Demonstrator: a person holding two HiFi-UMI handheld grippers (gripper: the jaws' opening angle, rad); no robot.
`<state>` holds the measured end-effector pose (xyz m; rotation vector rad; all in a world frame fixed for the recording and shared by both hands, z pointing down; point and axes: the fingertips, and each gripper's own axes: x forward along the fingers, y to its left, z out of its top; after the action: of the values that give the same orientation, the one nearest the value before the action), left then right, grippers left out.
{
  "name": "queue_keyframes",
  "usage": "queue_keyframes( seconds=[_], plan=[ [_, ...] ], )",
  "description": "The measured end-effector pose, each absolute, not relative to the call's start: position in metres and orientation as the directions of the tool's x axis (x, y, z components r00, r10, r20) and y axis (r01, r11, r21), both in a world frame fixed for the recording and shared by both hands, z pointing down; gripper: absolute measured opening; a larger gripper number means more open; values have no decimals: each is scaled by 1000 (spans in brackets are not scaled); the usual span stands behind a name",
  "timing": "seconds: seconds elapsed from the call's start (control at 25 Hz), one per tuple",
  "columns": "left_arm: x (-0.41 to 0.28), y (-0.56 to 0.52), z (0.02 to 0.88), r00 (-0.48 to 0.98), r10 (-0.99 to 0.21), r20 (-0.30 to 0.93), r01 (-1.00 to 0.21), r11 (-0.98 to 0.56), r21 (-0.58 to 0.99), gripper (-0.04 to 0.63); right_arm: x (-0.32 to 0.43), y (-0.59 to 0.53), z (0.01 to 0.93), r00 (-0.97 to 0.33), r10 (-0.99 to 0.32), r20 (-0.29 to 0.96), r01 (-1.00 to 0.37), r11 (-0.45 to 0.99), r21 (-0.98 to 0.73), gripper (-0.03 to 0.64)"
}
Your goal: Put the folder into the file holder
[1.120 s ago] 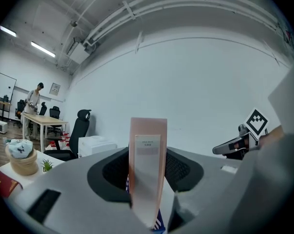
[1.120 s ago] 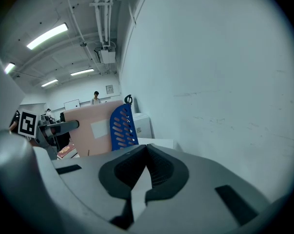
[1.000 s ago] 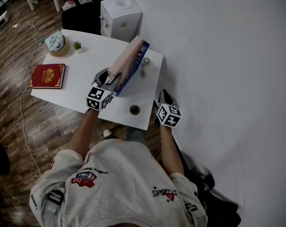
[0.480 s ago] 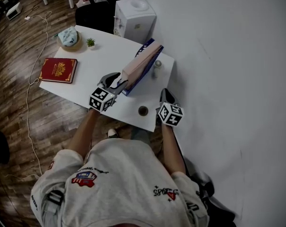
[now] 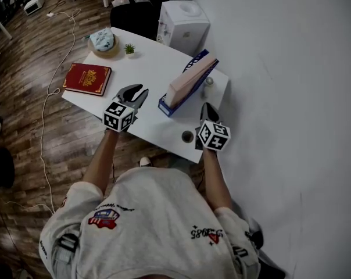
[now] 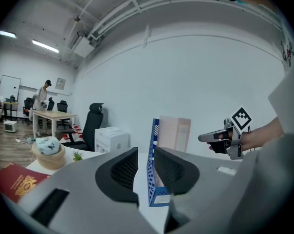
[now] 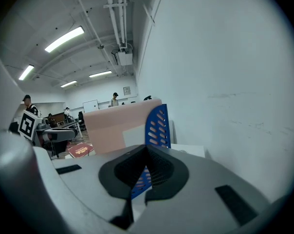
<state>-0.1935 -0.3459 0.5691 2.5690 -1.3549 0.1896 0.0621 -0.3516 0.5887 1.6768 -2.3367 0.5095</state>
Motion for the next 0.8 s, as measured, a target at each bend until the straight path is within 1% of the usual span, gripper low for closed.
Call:
queue_keyframes(
  seconds=[0.12,0.2,0.52,0.8],
  plan=[
    [-221,-347,561,501,-840,209,-866,-482,135,39,51,-358,580,-340,-873,351,-940,312,-137,-7],
    [-234,-346,555,469,-859,205,-883,-453,124,15,45,-361,572,-348,-878,330,-938,324,-126,-8],
    [-254,-341,532,432,-885,173,-902,-422,95,6,34,-362,538,-365,-905,217,-931,354,-91,-8],
    [-254,-339,535,434,-883,179,-901,-422,103,6,36,-359,541,-356,-910,211,-934,345,-88,-8]
  ],
)
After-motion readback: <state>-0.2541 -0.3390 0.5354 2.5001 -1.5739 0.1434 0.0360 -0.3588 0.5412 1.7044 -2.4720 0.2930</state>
